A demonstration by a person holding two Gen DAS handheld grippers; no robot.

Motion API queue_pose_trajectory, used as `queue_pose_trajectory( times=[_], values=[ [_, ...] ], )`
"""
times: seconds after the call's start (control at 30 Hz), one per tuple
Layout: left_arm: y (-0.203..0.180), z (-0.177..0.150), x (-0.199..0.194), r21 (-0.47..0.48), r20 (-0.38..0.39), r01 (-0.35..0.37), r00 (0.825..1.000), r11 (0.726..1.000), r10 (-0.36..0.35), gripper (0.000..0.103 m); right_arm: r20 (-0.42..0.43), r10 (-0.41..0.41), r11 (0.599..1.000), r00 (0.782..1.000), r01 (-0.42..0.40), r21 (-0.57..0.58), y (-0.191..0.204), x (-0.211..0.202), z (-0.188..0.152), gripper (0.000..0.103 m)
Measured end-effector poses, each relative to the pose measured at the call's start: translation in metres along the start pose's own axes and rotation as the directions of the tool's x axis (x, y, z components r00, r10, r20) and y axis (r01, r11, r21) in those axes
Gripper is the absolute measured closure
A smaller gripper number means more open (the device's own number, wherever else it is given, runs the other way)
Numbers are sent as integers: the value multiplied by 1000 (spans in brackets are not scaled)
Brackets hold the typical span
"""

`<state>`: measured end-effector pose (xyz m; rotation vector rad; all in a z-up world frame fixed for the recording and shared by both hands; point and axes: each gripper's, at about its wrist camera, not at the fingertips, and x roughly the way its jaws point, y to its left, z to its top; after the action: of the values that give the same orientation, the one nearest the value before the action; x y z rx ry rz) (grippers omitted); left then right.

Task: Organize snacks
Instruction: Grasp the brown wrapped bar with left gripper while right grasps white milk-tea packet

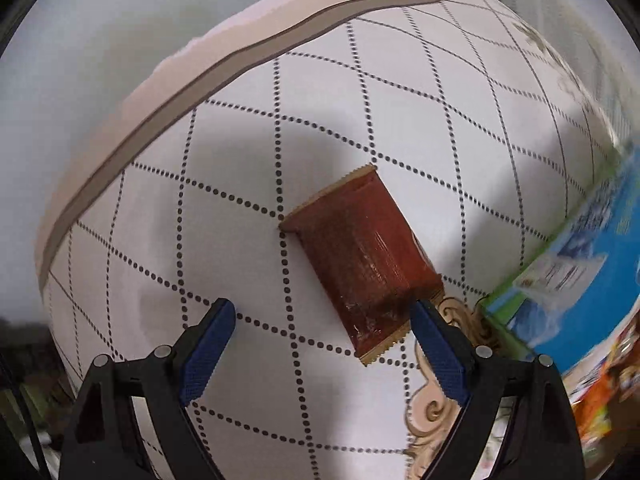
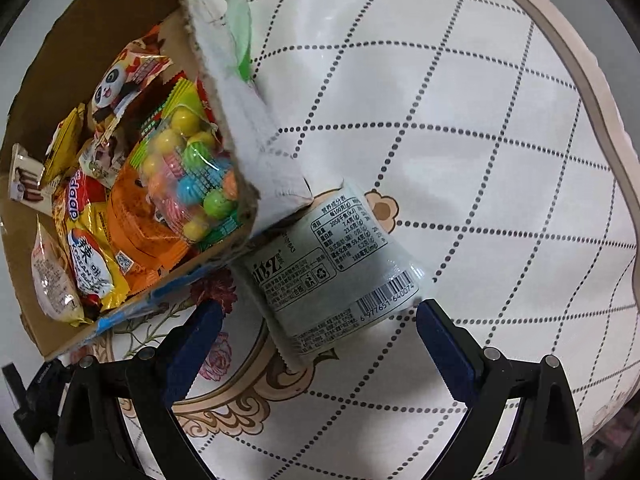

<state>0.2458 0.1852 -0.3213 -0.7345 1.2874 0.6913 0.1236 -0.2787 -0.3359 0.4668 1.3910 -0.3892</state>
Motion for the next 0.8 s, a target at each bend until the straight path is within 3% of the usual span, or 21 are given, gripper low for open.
queue_pose_trajectory(
  times=[0.17,0.3,0.43,0.57,0.7,0.77,0.8],
  values=[
    [17,22,-1,-140,-117,54,991,989,-71,13,-15,21,998,1000,-20,54,-6,0,9,3],
    [13,41,4,-171,-179,21,982,985,-52,13,-44,10,996,999,-6,90,-6,5,15,3],
    [-7,57,18,-70,-201,-111,975,991,95,13,-74,15,990,997,-5,143,-9,11,15,3],
    [-19,66,34,12,-201,-165,966,986,165,12,-81,13,987,997,0,162,-12,13,9,3],
    [-25,66,39,110,-156,-164,971,980,180,13,-59,12,984,998,-1,176,-18,11,0,3],
    [-22,57,35,149,-126,-147,978,978,166,21,-41,15,979,999,-6,205,-29,7,2,3],
    [-20,52,32,172,-112,-138,981,975,158,31,-35,21,974,999,-12,225,-35,7,3,3]
  ],
)
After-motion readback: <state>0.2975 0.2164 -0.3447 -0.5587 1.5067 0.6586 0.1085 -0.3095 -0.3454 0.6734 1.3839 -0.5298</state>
